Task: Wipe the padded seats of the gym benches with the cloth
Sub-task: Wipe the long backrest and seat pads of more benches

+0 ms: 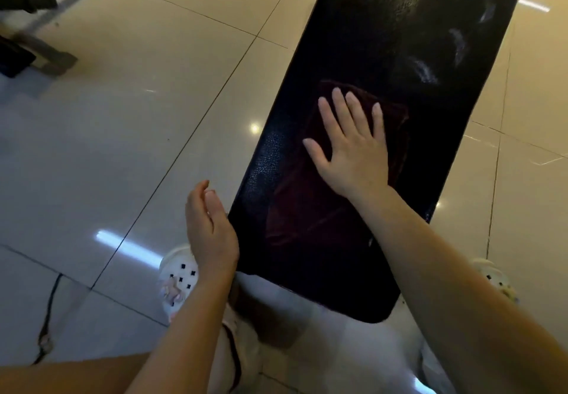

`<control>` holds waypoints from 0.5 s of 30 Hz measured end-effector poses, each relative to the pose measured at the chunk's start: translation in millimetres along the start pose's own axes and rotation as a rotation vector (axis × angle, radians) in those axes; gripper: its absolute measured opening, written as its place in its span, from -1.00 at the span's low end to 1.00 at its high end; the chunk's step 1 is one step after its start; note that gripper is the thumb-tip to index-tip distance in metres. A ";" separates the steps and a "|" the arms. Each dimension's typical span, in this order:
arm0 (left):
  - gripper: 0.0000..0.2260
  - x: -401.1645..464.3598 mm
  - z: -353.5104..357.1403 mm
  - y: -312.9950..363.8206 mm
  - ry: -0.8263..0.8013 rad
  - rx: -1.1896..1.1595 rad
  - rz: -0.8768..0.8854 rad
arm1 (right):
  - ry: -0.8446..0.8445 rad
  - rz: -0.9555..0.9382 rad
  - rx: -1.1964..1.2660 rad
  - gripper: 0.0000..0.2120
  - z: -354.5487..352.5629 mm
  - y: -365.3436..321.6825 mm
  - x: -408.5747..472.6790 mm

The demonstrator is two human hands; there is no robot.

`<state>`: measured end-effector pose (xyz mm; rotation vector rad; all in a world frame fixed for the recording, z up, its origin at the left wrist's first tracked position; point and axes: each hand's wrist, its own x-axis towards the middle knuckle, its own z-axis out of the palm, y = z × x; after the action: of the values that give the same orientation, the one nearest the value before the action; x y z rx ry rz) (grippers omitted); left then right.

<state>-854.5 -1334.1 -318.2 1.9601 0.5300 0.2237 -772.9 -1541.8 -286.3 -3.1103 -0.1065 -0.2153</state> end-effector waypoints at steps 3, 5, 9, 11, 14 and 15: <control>-0.56 -4.0 -13.4 -8.8 0.050 -0.008 -0.020 | -0.027 -0.018 -0.008 -0.33 3.9 -33.3 11.5; -0.59 -8.2 -19.1 -10.5 0.070 -0.021 -0.026 | -0.038 -0.109 -0.004 -0.35 12.1 -61.1 -9.2; -0.59 -22.8 -28.6 -11.8 0.116 -0.026 -0.035 | -0.056 -0.244 0.010 -0.37 32.1 -105.2 -76.8; -0.54 -35.2 -33.0 -15.2 0.136 -0.022 -0.043 | -0.042 -0.283 0.022 -0.38 40.3 -111.3 -112.7; -0.47 -62.0 -40.4 -22.5 0.139 0.001 -0.072 | -0.012 -0.311 0.035 -0.40 47.9 -102.1 -157.1; -0.48 -71.9 -42.4 -24.3 0.131 0.007 -0.080 | 0.002 -0.289 0.049 -0.40 47.9 -95.8 -167.0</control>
<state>-940.8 -1324.0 -315.8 1.9358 0.6941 0.3012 -938.0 -1456.1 -355.2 -3.0337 -0.5540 -0.2161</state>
